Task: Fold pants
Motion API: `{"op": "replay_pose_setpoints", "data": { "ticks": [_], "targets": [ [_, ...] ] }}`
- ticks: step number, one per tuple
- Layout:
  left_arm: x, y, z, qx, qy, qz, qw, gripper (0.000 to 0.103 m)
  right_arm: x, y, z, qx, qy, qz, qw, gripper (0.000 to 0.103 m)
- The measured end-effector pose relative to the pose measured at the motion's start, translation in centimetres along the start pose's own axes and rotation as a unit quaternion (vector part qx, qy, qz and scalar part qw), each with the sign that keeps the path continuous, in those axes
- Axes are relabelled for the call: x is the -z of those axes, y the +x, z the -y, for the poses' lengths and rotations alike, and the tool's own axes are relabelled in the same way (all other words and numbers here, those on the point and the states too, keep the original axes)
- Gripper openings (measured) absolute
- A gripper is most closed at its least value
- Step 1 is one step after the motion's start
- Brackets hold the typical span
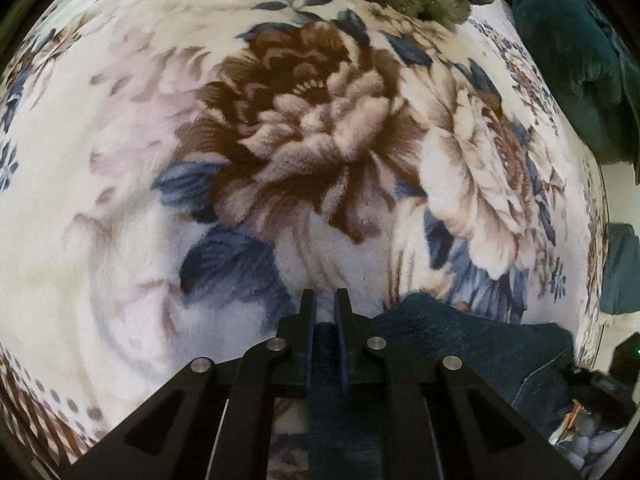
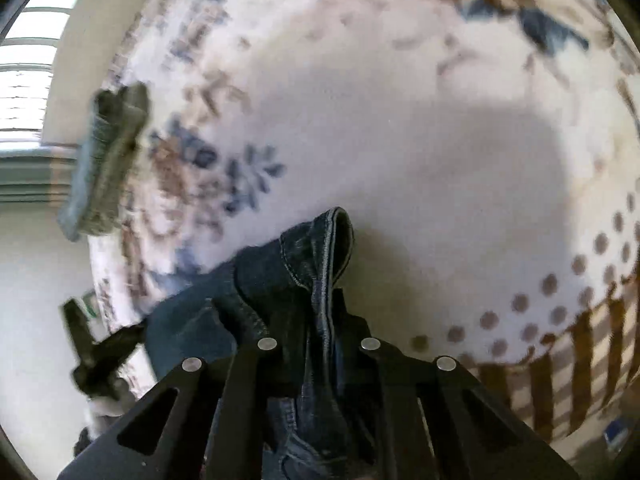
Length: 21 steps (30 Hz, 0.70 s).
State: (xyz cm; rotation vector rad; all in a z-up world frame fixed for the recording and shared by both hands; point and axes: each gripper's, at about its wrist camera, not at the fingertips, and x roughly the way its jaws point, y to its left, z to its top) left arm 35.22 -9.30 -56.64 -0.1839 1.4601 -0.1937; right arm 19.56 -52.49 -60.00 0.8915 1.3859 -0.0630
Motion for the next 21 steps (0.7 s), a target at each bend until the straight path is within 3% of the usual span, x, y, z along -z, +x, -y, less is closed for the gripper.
{"op": "replay_pose_setpoints", "data": {
  "ticks": [3,5,7,10,11,15,16,17,19,21],
  "targets": [
    [0.4,-1.5,-0.1,0.013,-0.016,0.015,0.9997,0.011,0.2,-1.4,-0.1,-0.012,0.002,-0.007,1.0,0.039],
    [0.9,-2.6,-0.5,0.021,-0.033,0.027,0.9988,0.013,1.1,-3.0,-0.2,-0.021,0.0,0.009,1.0,0.07],
    [2.4,-4.3,-1.5,0.033,-0.061,0.041,0.9967,0.023,3.1,-5.2,0.2,-0.014,0.006,0.036,0.999,0.077],
    [5.2,-5.5,-2.9,0.045,-0.1,0.045,0.993,0.031,6.6,-6.5,1.6,-0.035,0.045,0.04,0.998,0.077],
    [6.0,-5.6,-3.1,0.046,-0.109,0.042,0.9921,0.04,7.6,-6.2,2.2,-0.051,0.064,0.031,0.996,0.077],
    [9.3,-4.5,-3.6,0.046,-0.142,0.02,0.9886,0.053,10.7,-2.2,5.3,-0.103,0.174,-0.005,0.979,0.077],
    [9.8,-4.0,-3.5,0.042,-0.147,0.012,0.9882,0.053,11.0,-1.6,5.8,-0.122,0.194,0.004,0.974,0.072],
    [10.3,-3.7,-3.5,0.041,-0.151,0.009,0.9876,0.057,11.2,-1.2,5.9,-0.138,0.207,0.018,0.968,0.047],
    [11.2,-3.6,-3.9,0.044,-0.16,0.011,0.9861,0.062,11.6,-1.5,5.7,-0.11,0.216,0.044,0.969,0.028],
    [11.4,-3.7,-3.9,0.046,-0.161,0.012,0.9858,0.063,12.3,-2.6,4.7,-0.095,0.206,0.066,0.972,0.022]
  ]
}}
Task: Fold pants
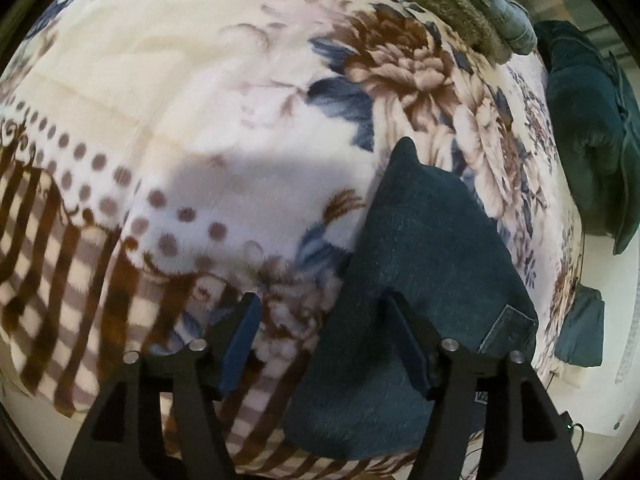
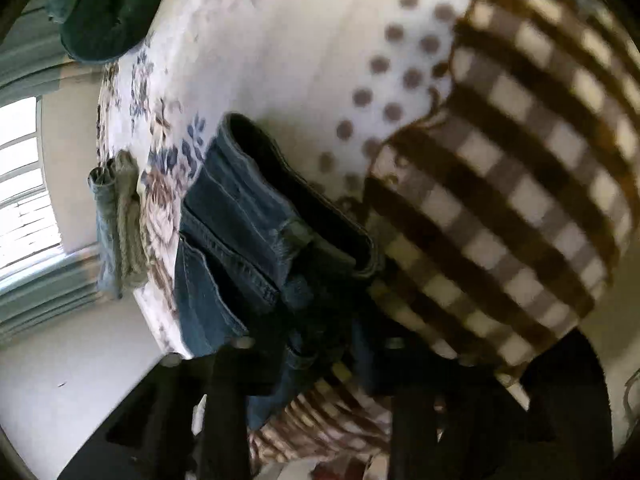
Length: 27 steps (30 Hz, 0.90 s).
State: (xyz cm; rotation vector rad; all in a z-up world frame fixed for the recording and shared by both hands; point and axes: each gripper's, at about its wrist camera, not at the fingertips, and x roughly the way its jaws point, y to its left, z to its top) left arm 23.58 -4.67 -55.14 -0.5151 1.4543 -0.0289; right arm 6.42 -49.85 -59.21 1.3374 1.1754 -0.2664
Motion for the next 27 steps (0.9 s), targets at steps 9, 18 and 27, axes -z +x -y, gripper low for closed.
{"op": "replay_pose_setpoints", "data": {
  "ticks": [9,18,27],
  "targets": [
    [-0.4,0.1,0.9,0.005,0.027,-0.008,0.9996,0.063,0.0,1.0,2.8,0.033,0.01,-0.043,0.998,0.029],
    [0.2,1.7,0.3,0.15,0.003,-0.032,0.9882,0.089,1.7,2.9,5.3,-0.114,-0.006,-0.096,0.989,0.085],
    [0.2,6.1,0.8,0.168,0.018,-0.063,0.9836,0.097,1.5,5.2,3.2,-0.171,-0.043,-0.078,0.981,0.103]
  ]
}}
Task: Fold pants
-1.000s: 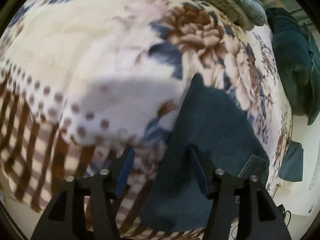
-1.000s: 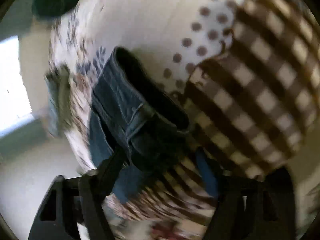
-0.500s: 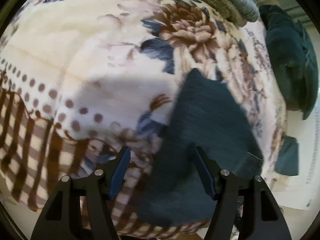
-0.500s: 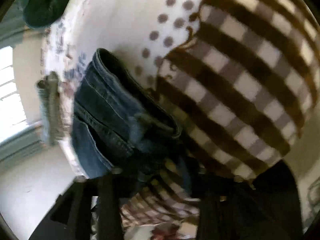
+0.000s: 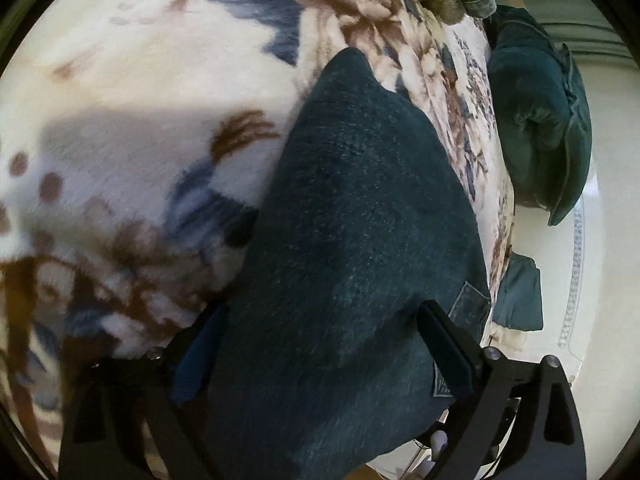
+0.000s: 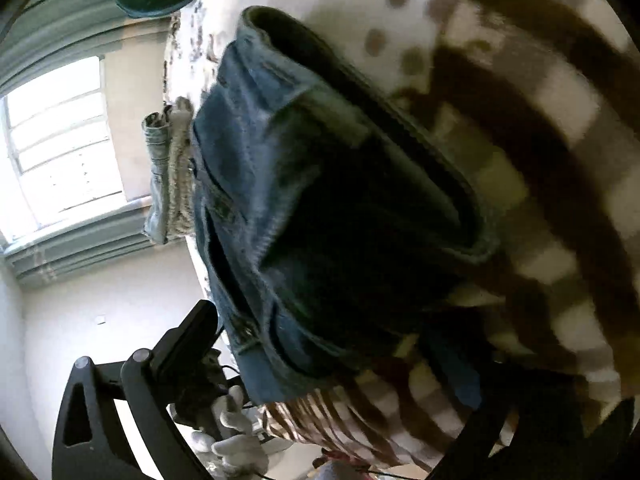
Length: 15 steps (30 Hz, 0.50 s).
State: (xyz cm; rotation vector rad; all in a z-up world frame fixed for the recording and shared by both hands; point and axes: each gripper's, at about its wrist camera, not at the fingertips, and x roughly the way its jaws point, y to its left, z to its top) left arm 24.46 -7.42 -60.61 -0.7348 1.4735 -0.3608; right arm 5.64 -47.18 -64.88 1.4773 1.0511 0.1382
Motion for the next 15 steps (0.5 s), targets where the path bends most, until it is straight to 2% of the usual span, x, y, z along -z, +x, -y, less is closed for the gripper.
{"op": "replay_pose_setpoints", "data": {
  "ticks": [2,6,9,11,13,15],
  "targets": [
    [-0.1,0.2,0.2,-0.002,0.003,-0.002,1.0,0.097,-0.1,0.0,-0.3,-0.023,0.008,0.003,1.0,0.103],
    [-0.2,0.5,0.5,-0.009,0.007,-0.004,0.9999,0.097,-0.4,0.4,-0.5,-0.041,0.034,-0.011,0.999,0.103],
    [-0.1,0.4,0.5,-0.011,0.01,-0.006,0.9999,0.097,0.8,1.7,-0.4,-0.057,0.058,-0.067,0.994,0.103],
    [-0.2,0.6,0.6,-0.014,0.014,-0.007,0.9998,0.097,2.5,3.4,-0.3,-0.027,0.052,-0.101,0.993,0.103],
    [-0.2,0.7,0.7,-0.016,0.016,-0.008,0.9997,0.097,2.8,4.1,-0.3,-0.003,0.03,-0.082,0.996,0.102],
    [-0.2,0.8,0.8,-0.017,0.014,-0.009,0.9997,0.097,2.0,4.4,-0.1,-0.009,0.049,-0.038,0.998,0.102]
  ]
}}
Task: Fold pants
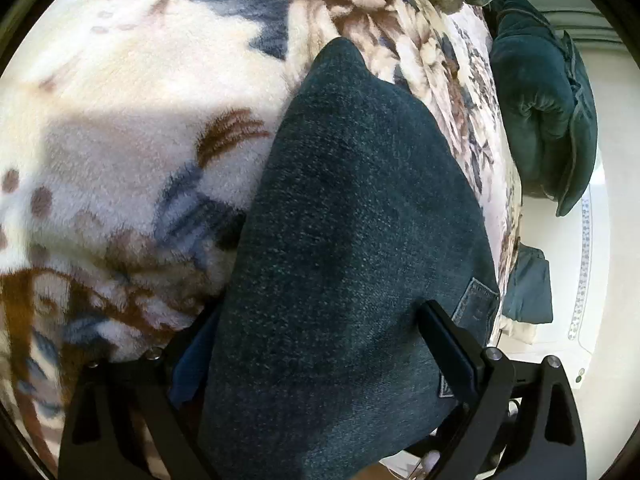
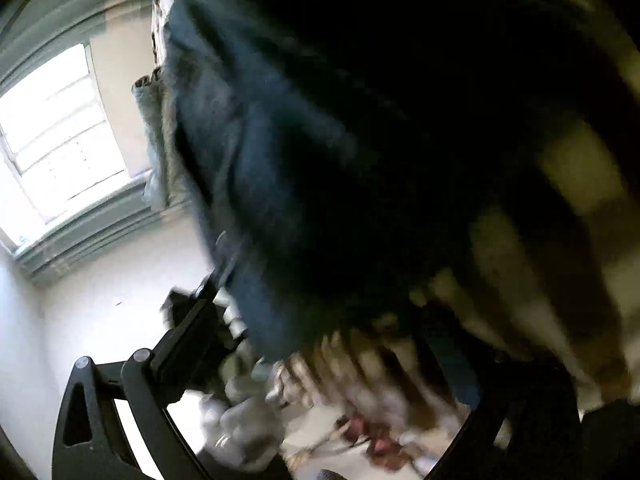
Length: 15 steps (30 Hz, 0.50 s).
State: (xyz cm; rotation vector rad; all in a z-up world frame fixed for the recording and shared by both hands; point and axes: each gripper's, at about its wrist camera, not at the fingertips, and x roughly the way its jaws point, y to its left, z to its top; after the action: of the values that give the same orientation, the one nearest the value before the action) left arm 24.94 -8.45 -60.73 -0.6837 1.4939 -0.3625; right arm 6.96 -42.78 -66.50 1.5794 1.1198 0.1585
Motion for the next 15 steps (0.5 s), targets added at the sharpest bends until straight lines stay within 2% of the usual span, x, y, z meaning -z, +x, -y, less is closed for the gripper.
{"op": "replay_pose_setpoints", "data": {
  "ticks": [2,4,8,11,13,15],
  "targets": [
    [0.0,0.0,0.0,-0.001,0.0,-0.002,1.0,0.097,-0.2,-0.5,-0.4,-0.016,0.016,0.031,0.999,0.102],
    [-0.1,0.1,0.0,-0.001,0.001,-0.004,1.0,0.097,0.2,-1.4,-1.9,-0.021,0.005,0.058,0.998,0.102],
    [-0.3,0.2,0.0,0.002,0.003,-0.008,1.0,0.097,1.3,-2.4,-4.2,-0.005,-0.042,0.072,0.996,0.102],
    [-0.4,0.3,0.0,0.004,0.005,-0.01,0.9999,0.097,0.7,-3.4,-6.4,-0.02,-0.067,0.077,0.995,0.101],
    [-0.4,0.3,-0.1,0.003,0.005,-0.01,0.9999,0.097,-0.2,-2.7,-6.1,0.019,-0.07,0.063,0.995,0.101],
    [-0.4,0.4,-0.2,0.001,0.004,-0.009,1.0,0.097,-1.2,-1.6,-4.0,0.048,-0.035,0.051,0.997,0.099]
  ]
}}
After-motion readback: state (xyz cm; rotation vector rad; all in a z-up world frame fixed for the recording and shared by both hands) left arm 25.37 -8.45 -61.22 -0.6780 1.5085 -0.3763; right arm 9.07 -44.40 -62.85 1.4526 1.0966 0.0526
